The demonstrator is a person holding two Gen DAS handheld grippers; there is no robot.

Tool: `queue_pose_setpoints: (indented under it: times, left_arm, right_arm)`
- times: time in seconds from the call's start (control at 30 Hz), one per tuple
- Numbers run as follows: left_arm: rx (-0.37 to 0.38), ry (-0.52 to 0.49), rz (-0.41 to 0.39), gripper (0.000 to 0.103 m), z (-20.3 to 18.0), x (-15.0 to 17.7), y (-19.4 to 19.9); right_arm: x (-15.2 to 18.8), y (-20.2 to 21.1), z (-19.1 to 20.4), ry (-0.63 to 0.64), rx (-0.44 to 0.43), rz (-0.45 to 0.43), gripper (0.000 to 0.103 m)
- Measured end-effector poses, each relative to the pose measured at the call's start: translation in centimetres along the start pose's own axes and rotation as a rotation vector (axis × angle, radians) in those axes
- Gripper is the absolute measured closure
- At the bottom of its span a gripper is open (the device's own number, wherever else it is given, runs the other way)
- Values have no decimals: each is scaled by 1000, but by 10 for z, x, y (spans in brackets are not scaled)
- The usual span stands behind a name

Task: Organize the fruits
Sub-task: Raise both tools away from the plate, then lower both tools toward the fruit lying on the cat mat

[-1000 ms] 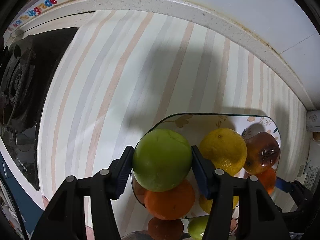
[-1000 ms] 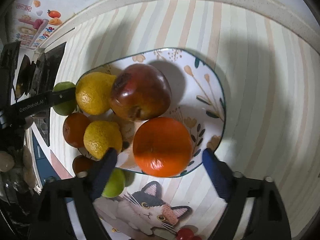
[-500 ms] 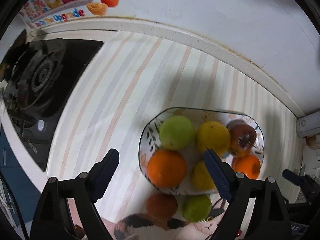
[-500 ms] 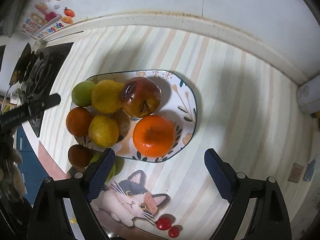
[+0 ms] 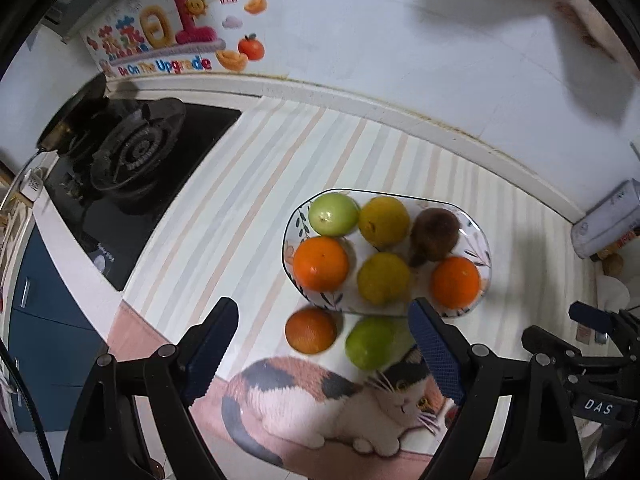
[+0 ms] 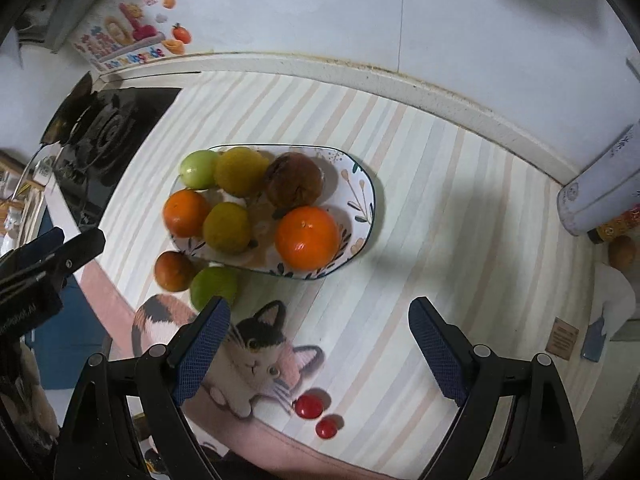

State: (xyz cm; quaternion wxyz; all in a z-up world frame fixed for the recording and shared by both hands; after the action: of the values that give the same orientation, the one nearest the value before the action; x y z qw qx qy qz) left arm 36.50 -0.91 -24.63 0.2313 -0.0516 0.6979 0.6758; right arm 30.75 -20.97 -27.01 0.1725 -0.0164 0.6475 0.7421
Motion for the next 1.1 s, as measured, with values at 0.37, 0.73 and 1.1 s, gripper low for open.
queue_pose_setpoints:
  times: [0.37,0.73,1.1]
  left_arm:
    - [4,4,-97,16,-18,30,67]
    - [21,13,-164,16,-30,46,115]
    - [43,21,-179,16,-39,57,130]
  right_arm:
    - [31,67,11,64,-35,-92,10]
    - [54,119,14,95,-68,-148,10]
    - [60,145,10,97,-65,-196,10]
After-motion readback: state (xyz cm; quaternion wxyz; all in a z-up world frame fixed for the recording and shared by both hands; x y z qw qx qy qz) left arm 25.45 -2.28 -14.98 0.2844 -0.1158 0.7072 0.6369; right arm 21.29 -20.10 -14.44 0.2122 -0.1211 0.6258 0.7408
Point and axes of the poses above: each gripper's, at about its wrist camera, not at the fingertips, and y roughly against the way its jaws point, z to its left, x to its underside, the point moved 6 cm from there along -y, roughly the way its jaws point, and after that the axes turned 3 degrees about -y, right-handed, at the moved point
